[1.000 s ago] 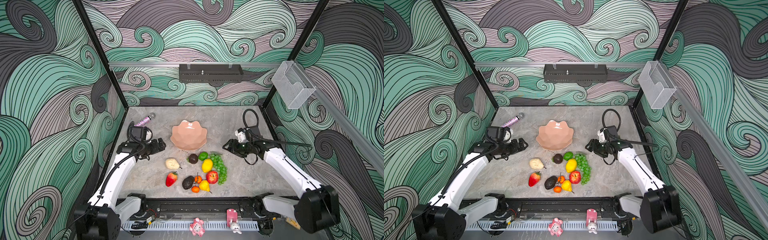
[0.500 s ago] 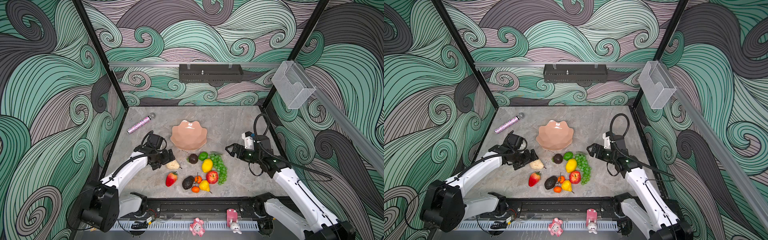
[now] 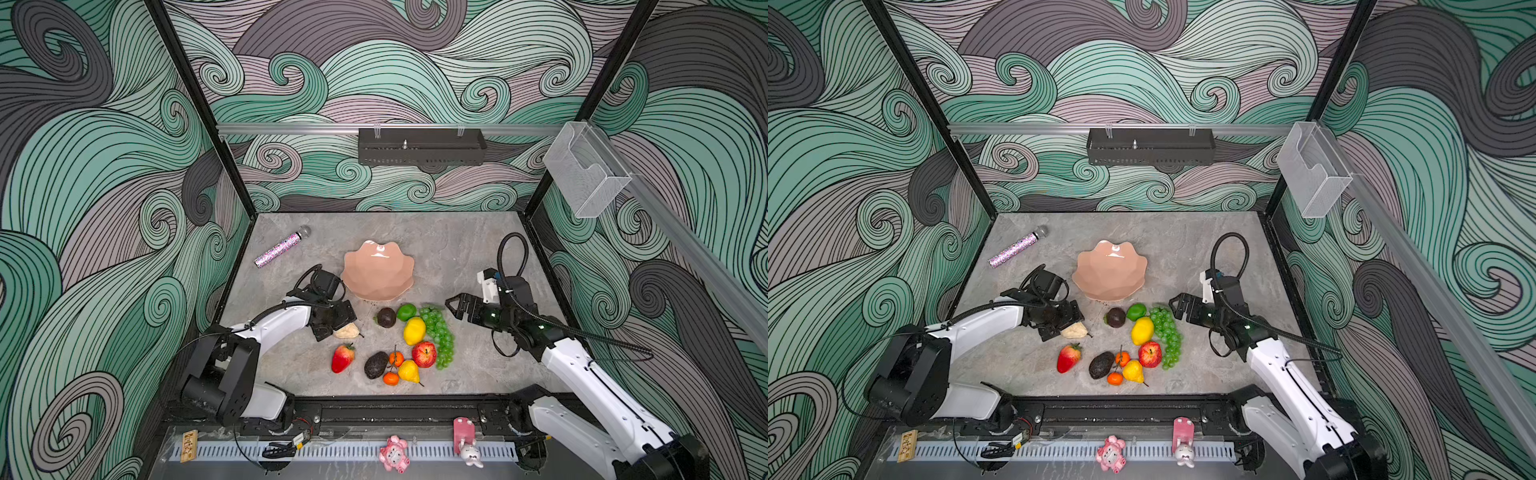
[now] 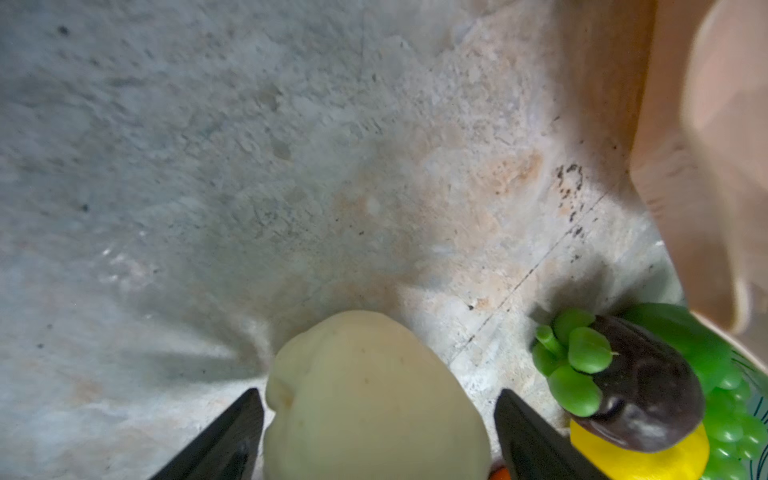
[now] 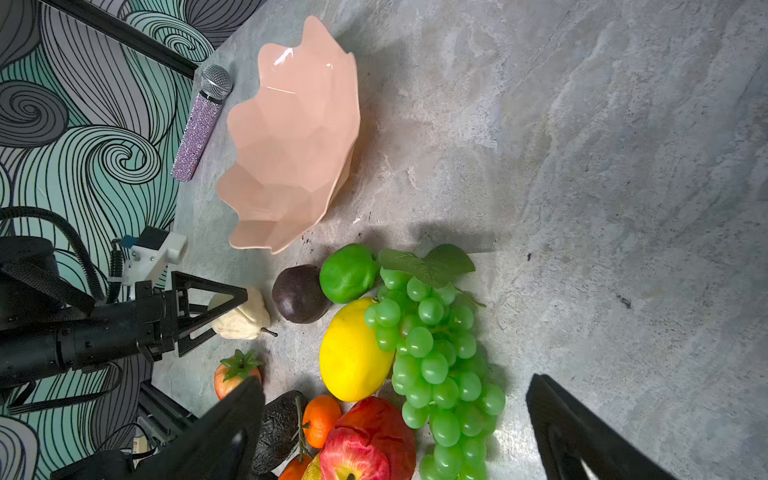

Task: Place and organize the fake fruits in the fruit bowl
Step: 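Grasp the cream pear with the left gripper while the right gripper withdraws, then lift the pear with the left gripper while the right gripper reaches toward it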

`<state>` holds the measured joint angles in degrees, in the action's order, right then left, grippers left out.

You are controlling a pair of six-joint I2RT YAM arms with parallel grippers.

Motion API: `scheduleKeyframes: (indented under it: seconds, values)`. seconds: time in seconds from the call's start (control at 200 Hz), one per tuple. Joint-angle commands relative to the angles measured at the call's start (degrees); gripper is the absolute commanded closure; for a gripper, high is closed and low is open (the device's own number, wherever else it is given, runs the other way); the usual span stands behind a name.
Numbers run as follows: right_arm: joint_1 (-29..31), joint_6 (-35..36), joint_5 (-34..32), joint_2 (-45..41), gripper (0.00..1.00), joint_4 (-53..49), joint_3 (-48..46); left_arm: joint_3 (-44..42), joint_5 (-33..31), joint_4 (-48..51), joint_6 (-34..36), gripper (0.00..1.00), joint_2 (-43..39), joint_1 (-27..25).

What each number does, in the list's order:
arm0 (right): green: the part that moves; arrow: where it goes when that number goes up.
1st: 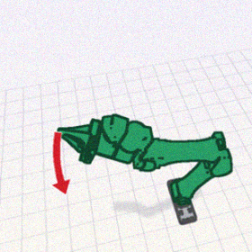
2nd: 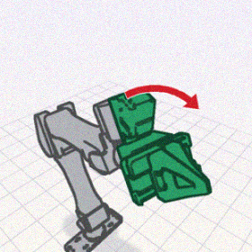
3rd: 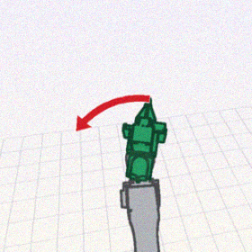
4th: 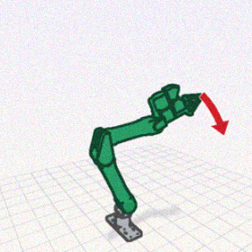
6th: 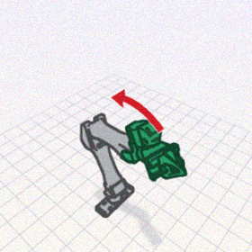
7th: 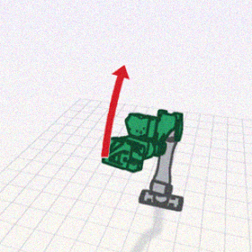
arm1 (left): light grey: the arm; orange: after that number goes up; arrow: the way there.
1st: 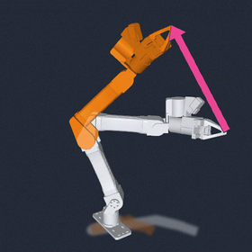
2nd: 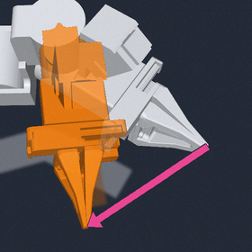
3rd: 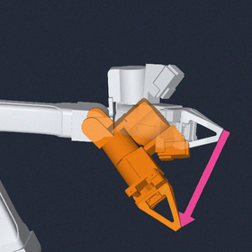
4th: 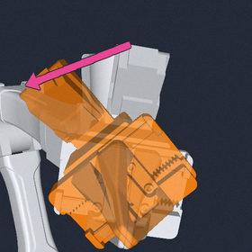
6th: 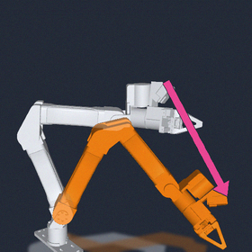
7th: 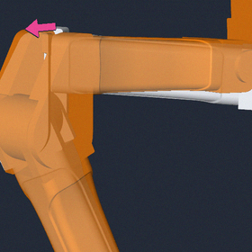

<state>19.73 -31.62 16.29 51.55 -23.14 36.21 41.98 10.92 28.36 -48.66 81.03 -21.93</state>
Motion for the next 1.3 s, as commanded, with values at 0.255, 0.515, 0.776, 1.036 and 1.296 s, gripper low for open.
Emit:
scheduleKeyframes:
  seconds: [0.255, 0.515, 0.776, 1.036, 1.296]
  values:
    - [1.08, 0.70, -2.45, 1.75, 0.01, 1.34, 1.59, 0.91, -0.98, -0.63, -0.82, 0.28, 1.41, -0.48]
    - [2.47, -0.64, -1.96, 4.93, 0.04, 2.22, 2.60, 4.33, -0.69, 5.06, -2.70, 0.32, -5.95, 0.11]
    - [11.86, -6.39, -1.79, 6.22, 0.04, 12.49, 2.93, 8.68, 7.62, 0.51, -10.66, 0.33, -17.39, 0.09]
    - [24.21, -6.68, -5.33, 8.66, 0.05, 35.53, 0.96, 9.14, 12.68, -9.23, -17.99, 0.33, -16.62, -0.82]
    - [34.03, -0.35, -9.21, 14.77, 0.07, 42.49, 3.24, 7.96, 16.35, -12.44, -19.87, 0.33, -18.56, -2.31]
